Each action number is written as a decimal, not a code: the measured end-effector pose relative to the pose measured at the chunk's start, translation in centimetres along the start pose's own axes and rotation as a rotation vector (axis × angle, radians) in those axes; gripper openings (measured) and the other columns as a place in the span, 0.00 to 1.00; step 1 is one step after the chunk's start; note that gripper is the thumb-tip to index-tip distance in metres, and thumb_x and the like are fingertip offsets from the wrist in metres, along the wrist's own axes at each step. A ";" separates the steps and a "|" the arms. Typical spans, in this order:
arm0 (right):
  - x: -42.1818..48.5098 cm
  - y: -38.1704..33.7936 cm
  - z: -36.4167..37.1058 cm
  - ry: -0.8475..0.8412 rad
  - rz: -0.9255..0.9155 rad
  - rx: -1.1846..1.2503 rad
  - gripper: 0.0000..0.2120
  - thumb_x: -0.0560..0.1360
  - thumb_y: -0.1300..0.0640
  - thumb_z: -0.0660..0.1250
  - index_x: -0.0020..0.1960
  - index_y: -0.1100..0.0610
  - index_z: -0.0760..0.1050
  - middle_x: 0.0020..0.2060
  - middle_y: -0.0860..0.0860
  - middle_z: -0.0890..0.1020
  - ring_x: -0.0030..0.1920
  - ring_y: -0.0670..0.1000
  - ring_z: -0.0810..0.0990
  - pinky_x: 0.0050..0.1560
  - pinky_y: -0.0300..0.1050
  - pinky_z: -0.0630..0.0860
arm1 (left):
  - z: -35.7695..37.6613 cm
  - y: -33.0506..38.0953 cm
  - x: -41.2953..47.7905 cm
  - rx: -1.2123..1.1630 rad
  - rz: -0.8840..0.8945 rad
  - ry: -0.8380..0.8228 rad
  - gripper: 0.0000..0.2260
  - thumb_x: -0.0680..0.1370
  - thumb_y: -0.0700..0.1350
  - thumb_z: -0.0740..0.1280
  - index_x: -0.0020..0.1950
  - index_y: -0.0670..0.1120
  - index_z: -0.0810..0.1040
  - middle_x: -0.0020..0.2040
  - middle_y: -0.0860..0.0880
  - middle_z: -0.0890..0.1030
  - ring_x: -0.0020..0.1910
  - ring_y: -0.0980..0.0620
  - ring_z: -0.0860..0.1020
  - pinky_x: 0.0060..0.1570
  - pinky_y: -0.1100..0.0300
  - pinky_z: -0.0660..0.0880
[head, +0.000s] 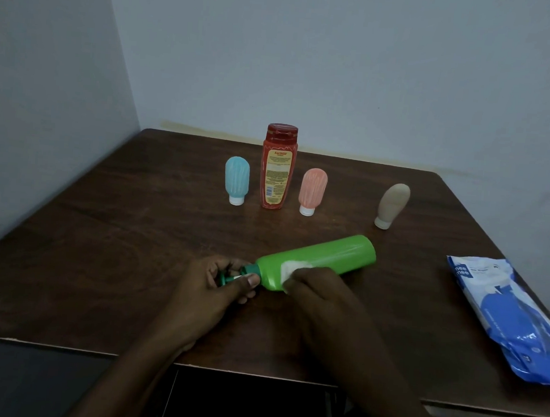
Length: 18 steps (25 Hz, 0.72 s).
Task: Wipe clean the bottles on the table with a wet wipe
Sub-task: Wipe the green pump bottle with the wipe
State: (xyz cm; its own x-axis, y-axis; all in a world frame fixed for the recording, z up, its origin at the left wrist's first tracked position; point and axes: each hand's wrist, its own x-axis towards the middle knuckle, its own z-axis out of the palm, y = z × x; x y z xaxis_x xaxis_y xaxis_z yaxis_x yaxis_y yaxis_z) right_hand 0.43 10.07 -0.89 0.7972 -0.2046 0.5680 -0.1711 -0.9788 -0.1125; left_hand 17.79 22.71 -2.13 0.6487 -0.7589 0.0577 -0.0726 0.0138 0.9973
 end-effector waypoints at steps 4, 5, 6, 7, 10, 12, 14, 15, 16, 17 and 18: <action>0.3 3.7 -0.3 -0.060 0.090 -0.040 0.15 0.67 0.69 0.74 0.52 0.61 0.82 0.49 0.57 0.83 0.49 0.57 0.82 0.51 0.50 0.80 | 0.1 -0.2 -0.1 0.016 0.003 -0.002 0.05 0.77 0.36 0.74 0.51 0.43 0.86 0.41 0.40 0.87 0.40 0.47 0.85 0.40 0.59 0.82; 0.6 6.0 -0.7 -0.070 0.174 -0.071 0.15 0.65 0.71 0.76 0.51 0.62 0.83 0.47 0.58 0.84 0.47 0.61 0.83 0.49 0.53 0.80 | 0.1 -0.2 -0.1 0.021 0.008 0.000 0.05 0.77 0.35 0.74 0.51 0.43 0.86 0.41 0.40 0.87 0.40 0.48 0.85 0.40 0.60 0.82; 0.9 8.1 -1.4 -0.083 0.272 -0.101 0.15 0.65 0.71 0.76 0.50 0.62 0.83 0.46 0.60 0.84 0.46 0.63 0.83 0.48 0.55 0.80 | 0.1 -0.3 -0.1 0.027 0.011 0.000 0.06 0.77 0.35 0.74 0.51 0.43 0.86 0.41 0.41 0.87 0.40 0.48 0.85 0.39 0.61 0.81; 1.2 9.8 -2.1 -0.100 0.358 -0.137 0.12 0.67 0.70 0.75 0.49 0.61 0.83 0.45 0.60 0.84 0.46 0.63 0.82 0.46 0.54 0.79 | 0.1 -0.3 0.0 0.032 0.015 -0.001 0.06 0.77 0.35 0.74 0.51 0.43 0.87 0.41 0.41 0.87 0.40 0.49 0.84 0.39 0.61 0.81; 1.8 11.0 -3.1 -0.107 0.461 -0.203 0.07 0.75 0.63 0.70 0.53 0.58 0.80 0.47 0.57 0.83 0.48 0.58 0.80 0.44 0.44 0.68 | 0.2 -0.3 0.0 0.022 0.012 0.006 0.05 0.77 0.35 0.74 0.51 0.43 0.87 0.41 0.40 0.87 0.39 0.48 0.84 0.39 0.60 0.81; 2.4 9.0 -2.5 -0.177 0.465 -0.116 0.14 0.79 0.59 0.67 0.64 0.56 0.77 0.56 0.55 0.82 0.56 0.56 0.79 0.50 0.43 0.69 | 0.2 -0.3 0.0 0.016 0.007 0.013 0.05 0.77 0.35 0.74 0.50 0.44 0.87 0.41 0.40 0.87 0.40 0.47 0.84 0.40 0.58 0.81; 2.7 5.3 -1.6 -0.215 0.438 0.004 0.20 0.81 0.58 0.63 0.73 0.54 0.70 0.67 0.53 0.77 0.66 0.53 0.75 0.63 0.43 0.69 | 0.2 -0.3 0.0 0.025 0.015 0.010 0.06 0.77 0.36 0.75 0.50 0.45 0.87 0.41 0.40 0.87 0.40 0.46 0.84 0.42 0.54 0.81; 2.8 3.4 -1.2 -0.215 0.376 0.025 0.21 0.81 0.59 0.62 0.73 0.54 0.69 0.69 0.52 0.76 0.68 0.51 0.75 0.67 0.42 0.69 | 0.1 -0.4 0.0 0.029 0.019 0.010 0.05 0.76 0.36 0.75 0.49 0.45 0.87 0.41 0.40 0.87 0.39 0.46 0.84 0.43 0.52 0.80; 2.5 1.4 -0.8 -0.172 0.250 0.013 0.21 0.79 0.60 0.60 0.71 0.55 0.72 0.68 0.52 0.77 0.67 0.51 0.76 0.66 0.42 0.71 | 0.1 -0.4 0.0 0.028 0.021 0.011 0.05 0.76 0.35 0.75 0.49 0.44 0.87 0.40 0.40 0.87 0.39 0.47 0.83 0.42 0.52 0.79; 2.3 -0.3 -0.6 -0.177 0.149 -0.002 0.21 0.76 0.59 0.59 0.67 0.56 0.77 0.64 0.52 0.80 0.64 0.51 0.80 0.63 0.42 0.75 | 0.1 -0.4 -0.1 0.030 0.024 0.014 0.05 0.76 0.35 0.75 0.48 0.44 0.87 0.40 0.40 0.87 0.38 0.48 0.83 0.42 0.54 0.79; 1.9 -0.9 -0.3 -0.190 0.065 -0.019 0.21 0.73 0.58 0.58 0.62 0.56 0.80 0.61 0.52 0.83 0.61 0.51 0.82 0.59 0.42 0.77 | 0.1 -0.4 -0.1 0.034 0.028 0.016 0.05 0.76 0.35 0.75 0.48 0.44 0.87 0.40 0.40 0.87 0.38 0.49 0.83 0.41 0.55 0.79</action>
State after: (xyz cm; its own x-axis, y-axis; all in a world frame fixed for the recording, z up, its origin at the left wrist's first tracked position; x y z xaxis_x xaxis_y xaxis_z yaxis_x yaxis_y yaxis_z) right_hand 1.93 10.56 0.58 0.8785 -0.2673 0.3959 -0.2357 -0.9634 -0.1274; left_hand 17.65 22.74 -2.50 0.6581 -0.7480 0.0863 -0.1160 0.0125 0.9932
